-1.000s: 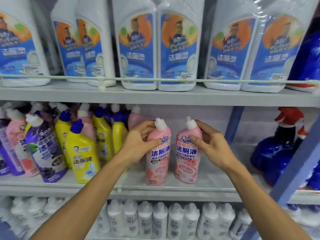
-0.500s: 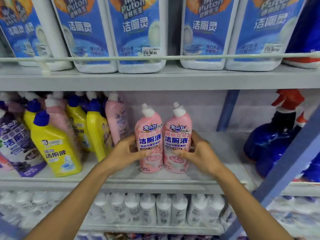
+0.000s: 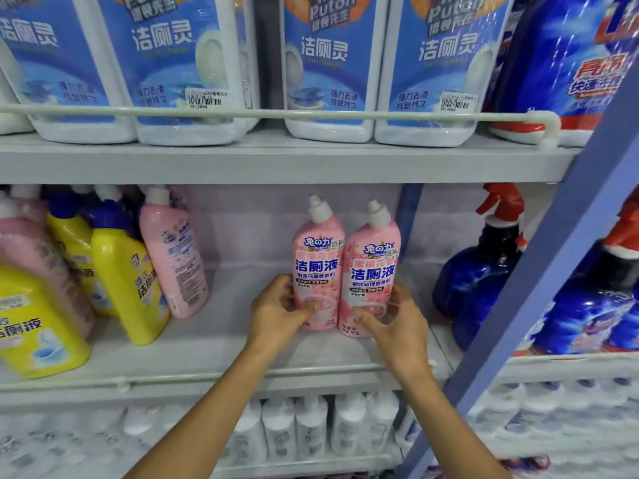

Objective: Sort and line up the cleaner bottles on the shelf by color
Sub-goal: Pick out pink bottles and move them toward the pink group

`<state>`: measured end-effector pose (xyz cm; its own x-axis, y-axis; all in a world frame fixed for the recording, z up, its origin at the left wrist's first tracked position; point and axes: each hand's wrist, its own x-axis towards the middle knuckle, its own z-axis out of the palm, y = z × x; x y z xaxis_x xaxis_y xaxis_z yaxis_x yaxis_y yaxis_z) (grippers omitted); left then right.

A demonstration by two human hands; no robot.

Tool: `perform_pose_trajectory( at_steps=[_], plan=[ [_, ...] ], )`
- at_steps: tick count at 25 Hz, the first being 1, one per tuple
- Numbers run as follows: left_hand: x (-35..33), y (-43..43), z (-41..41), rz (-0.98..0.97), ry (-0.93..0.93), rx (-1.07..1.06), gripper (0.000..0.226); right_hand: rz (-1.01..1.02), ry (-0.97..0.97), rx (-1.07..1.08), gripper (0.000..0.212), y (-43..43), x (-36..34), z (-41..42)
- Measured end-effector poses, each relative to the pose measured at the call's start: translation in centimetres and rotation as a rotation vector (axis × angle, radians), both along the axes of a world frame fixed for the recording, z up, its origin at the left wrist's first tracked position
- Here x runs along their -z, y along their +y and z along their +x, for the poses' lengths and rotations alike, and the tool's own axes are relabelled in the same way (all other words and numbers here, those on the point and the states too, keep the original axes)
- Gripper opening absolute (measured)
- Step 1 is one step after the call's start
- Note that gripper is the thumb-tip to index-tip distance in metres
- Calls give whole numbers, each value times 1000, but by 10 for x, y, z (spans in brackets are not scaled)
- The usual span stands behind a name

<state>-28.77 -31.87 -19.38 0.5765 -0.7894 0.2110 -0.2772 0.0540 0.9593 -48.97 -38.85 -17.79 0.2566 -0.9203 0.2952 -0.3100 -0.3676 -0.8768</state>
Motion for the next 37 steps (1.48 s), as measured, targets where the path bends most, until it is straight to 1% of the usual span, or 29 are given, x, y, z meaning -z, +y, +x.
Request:
perform_pose_trajectory(
  at_steps=[3,6,8,12,15,22,28,32,35,37],
  plan=[
    [-4,-26,7,18,44,5,47,3,26,12,55,-25,-3,6],
    [-8,-51,16,-25,7,40,46,63,7,21,50,-59,-6,13],
    [-7,-67,20,-52,-15,57,46,96,-32,43,51,-81,-5,21],
    [3,-97,27,-114,-19,51,47,53,-65,64,50,-110,7,31],
    [6,-110,31,-125,-25,47,48,57,-117,69,48,-120,12,37],
    [9,-120,32,-120,-40,28,44,109,-160,51,56,-131,17,41],
    [4,-119,30,-88,-48,15,42,150,-140,52,54,-129,11,40],
    [-4,-117,28,-27,-96,-39,43,140,-54,86,49,-127,1,38],
    [-6,-114,24,-13,-85,-67,37,114,-5,98,46,-123,-2,38],
    [-11,-105,21,-5,-96,-57,33,99,52,94,48,-118,-4,37]
  ],
)
